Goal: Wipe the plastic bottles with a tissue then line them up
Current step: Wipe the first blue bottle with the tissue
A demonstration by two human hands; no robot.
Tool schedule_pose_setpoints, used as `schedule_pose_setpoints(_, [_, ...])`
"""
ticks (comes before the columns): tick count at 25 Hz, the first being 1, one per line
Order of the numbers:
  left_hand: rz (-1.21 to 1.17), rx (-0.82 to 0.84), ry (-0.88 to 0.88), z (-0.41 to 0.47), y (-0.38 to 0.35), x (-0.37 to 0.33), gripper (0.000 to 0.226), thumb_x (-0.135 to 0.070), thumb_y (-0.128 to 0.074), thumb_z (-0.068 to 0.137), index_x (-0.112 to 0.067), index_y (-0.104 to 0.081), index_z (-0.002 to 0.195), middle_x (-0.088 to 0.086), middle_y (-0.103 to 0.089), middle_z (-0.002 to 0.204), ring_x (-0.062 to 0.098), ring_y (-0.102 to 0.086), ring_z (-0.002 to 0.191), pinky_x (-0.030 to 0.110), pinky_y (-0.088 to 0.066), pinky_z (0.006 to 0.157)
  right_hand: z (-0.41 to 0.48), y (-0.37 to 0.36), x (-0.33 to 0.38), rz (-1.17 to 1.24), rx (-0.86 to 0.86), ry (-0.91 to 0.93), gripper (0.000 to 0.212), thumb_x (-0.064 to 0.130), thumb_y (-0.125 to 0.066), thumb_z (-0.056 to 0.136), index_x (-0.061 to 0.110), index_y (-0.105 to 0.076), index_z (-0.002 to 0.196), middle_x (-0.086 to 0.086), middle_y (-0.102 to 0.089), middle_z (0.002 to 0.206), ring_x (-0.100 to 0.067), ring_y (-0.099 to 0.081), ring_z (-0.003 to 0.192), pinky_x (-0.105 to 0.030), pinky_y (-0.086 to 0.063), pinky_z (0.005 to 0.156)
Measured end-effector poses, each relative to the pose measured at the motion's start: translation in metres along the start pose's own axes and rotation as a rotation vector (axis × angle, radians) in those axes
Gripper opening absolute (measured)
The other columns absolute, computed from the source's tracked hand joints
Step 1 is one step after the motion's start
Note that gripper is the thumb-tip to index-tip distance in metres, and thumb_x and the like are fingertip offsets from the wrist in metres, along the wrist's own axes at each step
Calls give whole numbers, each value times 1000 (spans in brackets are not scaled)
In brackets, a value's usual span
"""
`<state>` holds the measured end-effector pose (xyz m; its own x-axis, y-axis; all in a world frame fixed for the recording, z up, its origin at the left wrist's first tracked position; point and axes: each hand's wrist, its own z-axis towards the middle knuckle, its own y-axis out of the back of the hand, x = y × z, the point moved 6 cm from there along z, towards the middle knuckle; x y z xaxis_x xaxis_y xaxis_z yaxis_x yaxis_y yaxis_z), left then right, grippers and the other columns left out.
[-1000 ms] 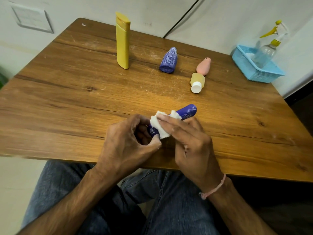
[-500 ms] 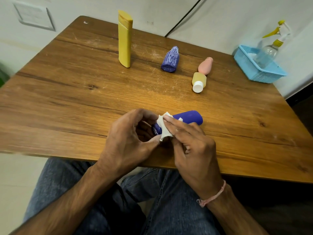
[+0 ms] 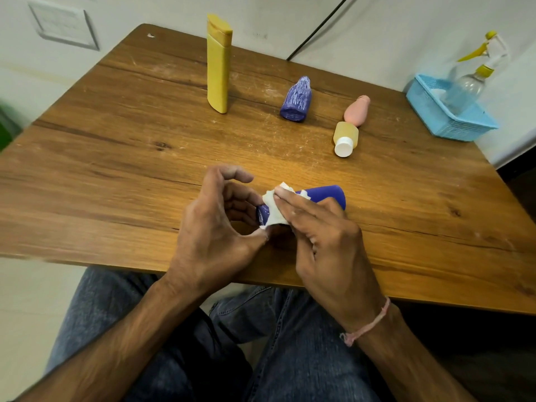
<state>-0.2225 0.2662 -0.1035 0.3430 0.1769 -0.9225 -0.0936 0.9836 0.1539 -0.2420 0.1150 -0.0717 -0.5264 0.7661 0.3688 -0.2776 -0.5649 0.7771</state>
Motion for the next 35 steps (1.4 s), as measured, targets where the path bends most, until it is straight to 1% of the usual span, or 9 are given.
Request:
schedule_pose_setpoints(3, [-26,-24,-3,1,1,2,70,-9,-89,65,-17,-45,119,-1,-70,95,22,-72,84,43,-61,74,-7,13,0,33,-69,63,43,-13,-59,85,5,-70,122,-3,-68,129,-21,-61,90,-23,-51,90])
schedule_pose_setpoints(7, [-81,-9,-94,2,-1,-7,65,-7,-86,70,-11,-46,121,5,-68,101,25,-69,89,47,-58,77,1,16,-7,31,-91,-15,44,-12,-62,88,5,-65,128,-3,-65,133,-18,-63,115,-23,-46,102])
schedule_pose_setpoints(9, [-106,-27,-212,2,2,-19,67,-3,-86,72,-7,-43,124,11,-66,103,28,-68,94,49,-55,79,2,22,-5,176,-131,-79,40,-8,-66,89,6,-66,126,-2,-67,129,-11,-63,119,-29,-50,101])
schedule_pose_setpoints(13, [-147,-51,-363,4,-2,-50,76,6,-86,72,-5,-34,128,13,-64,106,26,-67,103,43,-53,91,3,52,3,511,-293,-230,21,3,-67,91,5,-73,111,3,-75,98,-3,-69,89,-17,-52,77])
schedule_pose_setpoints(16, [-167,-30,-413,11,-12,-63,76,5,-84,75,-1,-32,130,8,-61,108,22,-67,104,38,-53,95,14,69,22,376,-283,-103,21,6,-66,93,5,-71,114,-2,-72,108,-6,-68,100,-17,-52,83])
schedule_pose_setpoints(20, [-177,-22,-430,22,-16,-71,74,8,-82,74,-1,-32,128,15,-66,99,27,-70,96,44,-57,87,19,73,33,79,-165,114,28,8,-68,93,1,-69,120,-12,-64,123,-19,-61,117,-28,-50,97])
schedule_pose_setpoints(24, [-155,-49,-413,23,-24,-76,77,15,-81,68,-2,-33,125,12,-67,95,24,-71,91,44,-57,85,22,90,23,17,-131,219,22,7,-68,92,0,-72,113,-15,-66,116,-23,-63,113,-31,-51,94])
schedule_pose_setpoints(30, [-132,-78,-426,28,-24,-84,70,-10,-83,73,-6,-34,122,-10,-62,98,14,-71,90,37,-59,83,19,83,26,-30,-116,264,23,6,-68,92,1,-72,114,-15,-67,112,-28,-63,105,-36,-51,87])
schedule_pose_setpoints(35, [-91,-88,-447,26,-24,-87,70,-9,-83,72,-5,-34,121,-13,-53,112,12,-71,91,31,-58,80,23,83,23,-60,-134,248,24,2,-68,90,1,-73,113,-15,-67,110,-29,-63,100,-38,-51,84])
